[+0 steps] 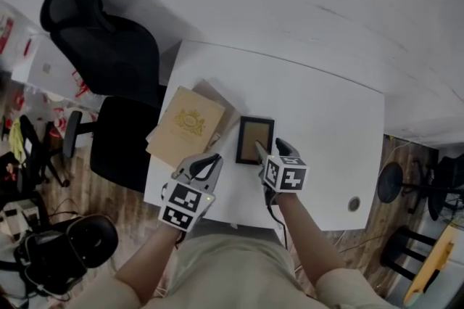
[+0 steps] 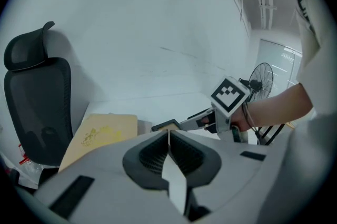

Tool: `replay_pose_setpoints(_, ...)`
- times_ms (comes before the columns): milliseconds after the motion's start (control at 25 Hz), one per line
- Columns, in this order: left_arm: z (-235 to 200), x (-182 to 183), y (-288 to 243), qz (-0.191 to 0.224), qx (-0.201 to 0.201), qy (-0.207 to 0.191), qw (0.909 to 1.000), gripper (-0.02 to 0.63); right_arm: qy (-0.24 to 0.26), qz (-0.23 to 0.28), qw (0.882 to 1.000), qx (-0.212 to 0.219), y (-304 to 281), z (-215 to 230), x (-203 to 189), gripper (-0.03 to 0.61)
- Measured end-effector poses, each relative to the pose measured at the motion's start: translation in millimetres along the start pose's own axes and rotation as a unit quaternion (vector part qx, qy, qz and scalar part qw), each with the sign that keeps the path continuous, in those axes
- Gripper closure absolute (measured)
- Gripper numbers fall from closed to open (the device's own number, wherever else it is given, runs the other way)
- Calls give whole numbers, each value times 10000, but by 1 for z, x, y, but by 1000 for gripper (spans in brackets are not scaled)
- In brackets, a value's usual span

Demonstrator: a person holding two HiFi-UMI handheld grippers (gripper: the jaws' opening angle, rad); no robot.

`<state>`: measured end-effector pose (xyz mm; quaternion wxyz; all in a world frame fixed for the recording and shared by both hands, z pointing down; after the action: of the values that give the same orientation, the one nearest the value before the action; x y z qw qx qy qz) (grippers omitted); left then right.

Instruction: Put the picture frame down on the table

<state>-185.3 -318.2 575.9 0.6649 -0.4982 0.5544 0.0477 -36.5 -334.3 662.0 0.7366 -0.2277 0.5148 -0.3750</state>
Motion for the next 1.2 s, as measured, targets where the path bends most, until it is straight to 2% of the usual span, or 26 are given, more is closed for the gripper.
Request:
replay_pose_setpoints(200, 3, 25, 19, 239, 82, -122, 9996, 584, 375, 578, 9973, 266, 60, -26, 46, 325)
replay_pose_setpoints(280, 7, 38, 26, 354, 100, -182, 9992, 584, 769, 769, 9938, 248, 83, -34, 62, 344)
replay_pose_setpoints(360, 11, 51, 34, 490, 109, -250, 9984, 584, 1314, 946, 9867, 159, 106, -42, 77, 392)
replay_pose_setpoints(440, 15, 66, 42, 649, 130, -329, 9973, 584, 1616, 1139, 9801, 192, 126, -52, 89, 438)
replay_pose_setpoints(560, 20, 88, 56, 879, 180, -418, 9951, 584, 1808, 1417, 9726, 345, 157, -67, 106, 486)
replay_pose_setpoints(680, 26, 114, 73, 1145, 218, -526, 9918, 584, 2058, 1810, 9605, 487, 194, -88, 124, 524)
replay_pose_setpoints(960, 43, 164, 109, 1752, 247, -869, 9804, 584, 2279, 2684, 9321, 853, 274, -121, 154, 540)
replay_pose_setpoints(1200, 57, 198, 140, 2148, 260, -1177, 9692, 584, 2329, 3089, 9148, 1165, 324, -137, 161, 555)
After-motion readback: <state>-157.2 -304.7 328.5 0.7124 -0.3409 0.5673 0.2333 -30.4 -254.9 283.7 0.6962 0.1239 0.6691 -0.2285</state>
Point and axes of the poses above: the fingertips, and each gripper's own axes: y backward along the fingers, z to its right, x out of its top, the point moved 1 cm from there along y, backward along the fingers, and after that the axes turned 8 degrees about x, right-handed, at the moved point
